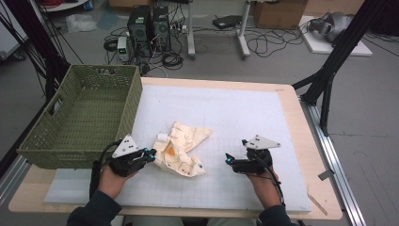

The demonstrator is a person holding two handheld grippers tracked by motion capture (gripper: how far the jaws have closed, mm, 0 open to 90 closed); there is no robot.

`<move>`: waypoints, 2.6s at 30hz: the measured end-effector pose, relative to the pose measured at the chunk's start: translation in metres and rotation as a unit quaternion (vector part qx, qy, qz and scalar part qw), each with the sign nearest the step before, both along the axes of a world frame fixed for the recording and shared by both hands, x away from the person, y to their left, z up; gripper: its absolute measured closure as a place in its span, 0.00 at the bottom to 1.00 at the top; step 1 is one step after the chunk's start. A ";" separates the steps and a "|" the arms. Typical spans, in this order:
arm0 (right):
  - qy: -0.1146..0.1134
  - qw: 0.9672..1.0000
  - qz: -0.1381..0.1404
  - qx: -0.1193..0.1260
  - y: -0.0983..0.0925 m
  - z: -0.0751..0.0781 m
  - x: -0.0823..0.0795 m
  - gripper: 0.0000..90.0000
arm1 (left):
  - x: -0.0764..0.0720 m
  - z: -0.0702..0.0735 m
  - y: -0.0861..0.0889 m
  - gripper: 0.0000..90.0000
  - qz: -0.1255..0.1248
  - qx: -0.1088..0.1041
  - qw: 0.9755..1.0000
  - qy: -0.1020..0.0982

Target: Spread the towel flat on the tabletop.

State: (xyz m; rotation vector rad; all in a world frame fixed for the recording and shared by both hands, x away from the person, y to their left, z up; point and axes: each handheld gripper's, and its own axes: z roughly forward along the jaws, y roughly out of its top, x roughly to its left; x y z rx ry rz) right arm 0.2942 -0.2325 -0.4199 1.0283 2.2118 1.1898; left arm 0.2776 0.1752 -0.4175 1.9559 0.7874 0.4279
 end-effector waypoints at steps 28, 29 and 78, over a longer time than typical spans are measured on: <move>0.083 0.979 0.186 -0.021 0.104 -0.029 0.010 0.93 | 0.024 0.024 -0.010 0.58 0.032 -0.065 0.997 -0.026; 0.078 0.979 0.189 -0.026 0.105 -0.028 0.008 0.96 | 0.024 0.023 -0.009 0.58 0.031 -0.063 0.997 -0.026; 0.022 0.998 0.014 -0.052 -0.045 0.005 -0.024 0.63 | 0.085 -0.028 -0.117 0.65 -0.021 0.041 0.997 0.066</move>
